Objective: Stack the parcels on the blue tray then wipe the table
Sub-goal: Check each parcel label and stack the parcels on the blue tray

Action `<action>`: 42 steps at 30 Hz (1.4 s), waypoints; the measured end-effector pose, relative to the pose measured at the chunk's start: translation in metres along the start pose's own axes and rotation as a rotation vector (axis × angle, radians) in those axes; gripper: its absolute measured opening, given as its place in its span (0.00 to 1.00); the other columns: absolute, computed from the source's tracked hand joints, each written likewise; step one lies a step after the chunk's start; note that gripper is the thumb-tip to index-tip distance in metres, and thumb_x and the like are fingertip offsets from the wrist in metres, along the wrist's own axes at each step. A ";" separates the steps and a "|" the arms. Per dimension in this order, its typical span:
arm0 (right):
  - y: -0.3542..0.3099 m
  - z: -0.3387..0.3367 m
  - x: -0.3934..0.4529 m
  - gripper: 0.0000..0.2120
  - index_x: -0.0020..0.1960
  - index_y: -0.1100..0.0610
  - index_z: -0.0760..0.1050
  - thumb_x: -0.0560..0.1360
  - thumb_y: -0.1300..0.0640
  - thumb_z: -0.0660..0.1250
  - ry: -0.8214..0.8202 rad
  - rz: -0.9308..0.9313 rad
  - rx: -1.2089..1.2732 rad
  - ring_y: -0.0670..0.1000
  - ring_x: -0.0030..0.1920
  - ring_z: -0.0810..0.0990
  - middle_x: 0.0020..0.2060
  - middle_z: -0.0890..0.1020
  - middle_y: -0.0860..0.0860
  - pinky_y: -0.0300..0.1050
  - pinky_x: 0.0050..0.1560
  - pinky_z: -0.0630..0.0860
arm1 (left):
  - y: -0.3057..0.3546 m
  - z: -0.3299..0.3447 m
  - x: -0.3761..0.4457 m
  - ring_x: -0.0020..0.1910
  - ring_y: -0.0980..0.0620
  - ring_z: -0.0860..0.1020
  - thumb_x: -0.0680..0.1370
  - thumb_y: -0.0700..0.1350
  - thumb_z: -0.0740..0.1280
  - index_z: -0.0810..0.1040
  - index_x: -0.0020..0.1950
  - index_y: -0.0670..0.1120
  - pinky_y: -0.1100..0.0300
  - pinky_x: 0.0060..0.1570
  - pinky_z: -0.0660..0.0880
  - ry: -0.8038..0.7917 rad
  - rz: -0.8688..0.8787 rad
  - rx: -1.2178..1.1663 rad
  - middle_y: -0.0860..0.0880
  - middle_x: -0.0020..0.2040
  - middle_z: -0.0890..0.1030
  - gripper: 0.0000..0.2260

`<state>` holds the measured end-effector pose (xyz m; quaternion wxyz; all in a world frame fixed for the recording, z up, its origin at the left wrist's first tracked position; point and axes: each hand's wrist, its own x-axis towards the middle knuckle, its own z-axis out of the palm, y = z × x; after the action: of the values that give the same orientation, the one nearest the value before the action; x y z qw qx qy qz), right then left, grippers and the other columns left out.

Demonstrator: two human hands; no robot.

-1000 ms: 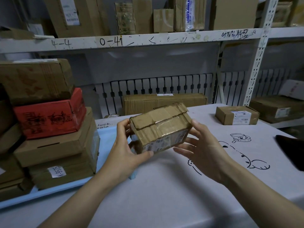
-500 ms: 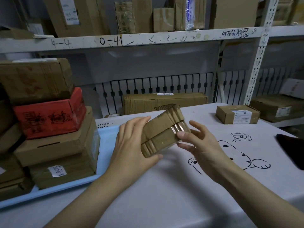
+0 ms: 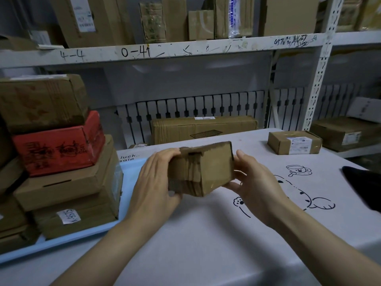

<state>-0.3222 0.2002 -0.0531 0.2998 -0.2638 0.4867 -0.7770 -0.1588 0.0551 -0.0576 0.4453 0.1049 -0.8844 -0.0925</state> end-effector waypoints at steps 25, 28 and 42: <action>-0.002 0.000 0.002 0.27 0.65 0.59 0.79 0.76 0.41 0.62 -0.174 0.086 0.038 0.56 0.61 0.75 0.64 0.81 0.58 0.51 0.60 0.70 | -0.008 -0.014 -0.002 0.68 0.42 0.72 0.65 0.33 0.76 0.68 0.65 0.44 0.41 0.71 0.66 0.039 0.377 0.196 0.43 0.66 0.74 0.32; -0.010 0.002 0.004 0.29 0.68 0.57 0.77 0.80 0.38 0.55 -0.206 0.008 -0.009 0.56 0.63 0.76 0.64 0.80 0.58 0.53 0.63 0.72 | 0.006 -0.020 0.003 0.65 0.49 0.73 0.63 0.41 0.76 0.68 0.67 0.48 0.51 0.66 0.70 0.023 0.127 0.064 0.49 0.64 0.75 0.34; -0.040 0.042 -0.011 0.26 0.69 0.41 0.72 0.72 0.49 0.73 -0.344 -0.130 -0.316 0.52 0.55 0.84 0.56 0.86 0.49 0.53 0.58 0.77 | 0.033 -0.064 0.041 0.50 0.53 0.85 0.65 0.63 0.76 0.73 0.68 0.49 0.58 0.48 0.75 -0.024 -0.844 -0.840 0.52 0.50 0.87 0.36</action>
<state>-0.2934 0.1966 -0.0016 0.2827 -0.4667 0.5261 -0.6522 -0.1345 0.0709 0.0198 0.3633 0.2612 -0.6588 -0.6048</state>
